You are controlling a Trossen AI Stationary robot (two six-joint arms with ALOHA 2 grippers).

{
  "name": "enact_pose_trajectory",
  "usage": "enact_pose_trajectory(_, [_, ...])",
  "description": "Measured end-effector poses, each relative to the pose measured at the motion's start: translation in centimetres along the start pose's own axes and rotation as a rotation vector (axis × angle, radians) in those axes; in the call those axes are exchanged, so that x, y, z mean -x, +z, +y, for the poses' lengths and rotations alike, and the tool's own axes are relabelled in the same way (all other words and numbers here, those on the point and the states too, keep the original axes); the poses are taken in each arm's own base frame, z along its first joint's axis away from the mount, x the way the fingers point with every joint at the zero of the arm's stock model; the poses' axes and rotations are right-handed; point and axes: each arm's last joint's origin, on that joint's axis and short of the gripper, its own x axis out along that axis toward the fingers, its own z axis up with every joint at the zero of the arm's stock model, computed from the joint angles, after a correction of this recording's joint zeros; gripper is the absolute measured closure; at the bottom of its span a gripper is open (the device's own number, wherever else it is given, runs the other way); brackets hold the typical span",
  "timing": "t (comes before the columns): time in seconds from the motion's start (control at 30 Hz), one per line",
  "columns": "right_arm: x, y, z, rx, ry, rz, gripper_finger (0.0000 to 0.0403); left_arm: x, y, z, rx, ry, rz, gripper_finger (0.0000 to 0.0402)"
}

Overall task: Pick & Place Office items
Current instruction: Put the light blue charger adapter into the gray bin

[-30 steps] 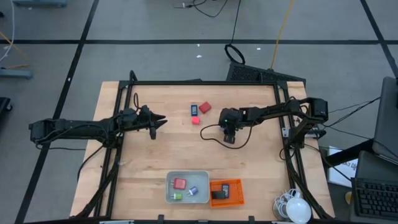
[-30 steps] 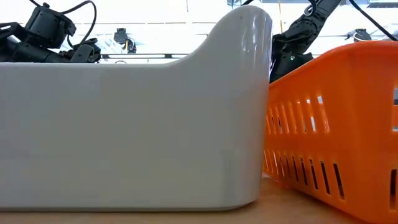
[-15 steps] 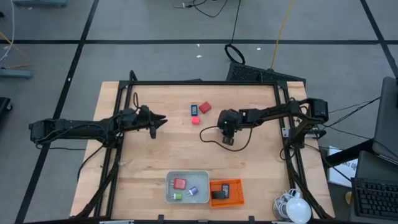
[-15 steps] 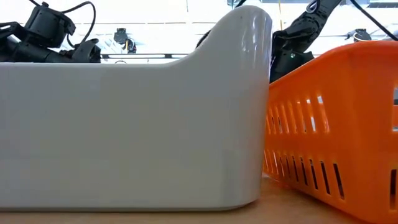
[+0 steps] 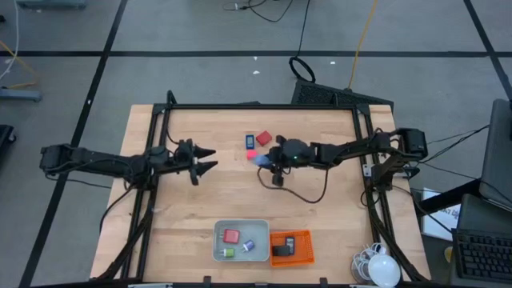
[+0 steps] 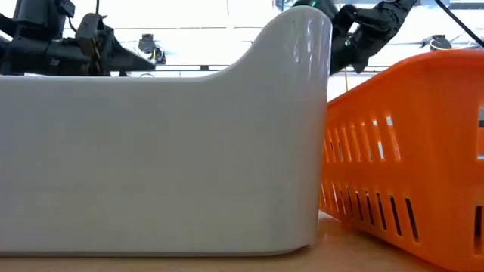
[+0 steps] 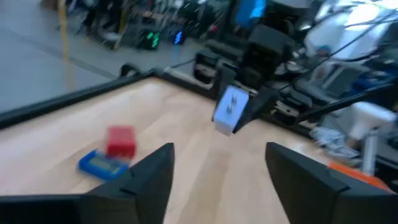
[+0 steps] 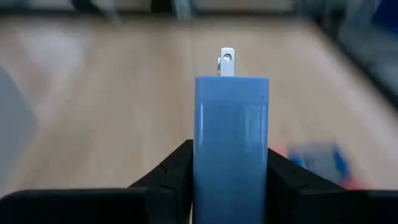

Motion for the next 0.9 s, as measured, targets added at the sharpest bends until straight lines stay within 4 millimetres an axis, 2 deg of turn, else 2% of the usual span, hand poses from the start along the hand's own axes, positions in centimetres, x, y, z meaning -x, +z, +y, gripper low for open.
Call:
enact_pose_trajectory(0.13, [0.0,1.2,0.8,-0.011,0.043,-0.251,0.0290,-0.1,0.2,-1.0,-0.049,-0.059,-0.046,0.0121])
enact_pose_trajectory(0.27, [0.5,1.7,1.7,-0.006,0.070,-0.375,0.0286,-0.4,0.3,-1.9,-0.075,-0.119,-0.104,0.0115])
enact_pose_trajectory(0.4, [0.8,1.7,2.8,0.001,0.100,-0.415,0.0289,-1.2,0.2,-2.5,-0.077,-0.136,-0.127,0.0114])
enact_pose_trajectory(0.53, [1.1,2.0,3.8,0.008,0.129,-0.452,0.0289,-3.2,0.8,-3.7,-0.120,-0.135,-0.107,0.0114])
enact_pose_trajectory(0.7, [1.2,2.1,4.8,0.042,0.147,-0.467,0.0287,-6.6,2.0,-5.7,-0.220,-0.163,-0.091,0.0114])
enact_pose_trajectory(0.9, [1.5,2.5,4.8,0.056,0.142,-0.499,0.0290,-9.8,3.3,-8.0,-0.315,-0.255,-0.111,0.0114])
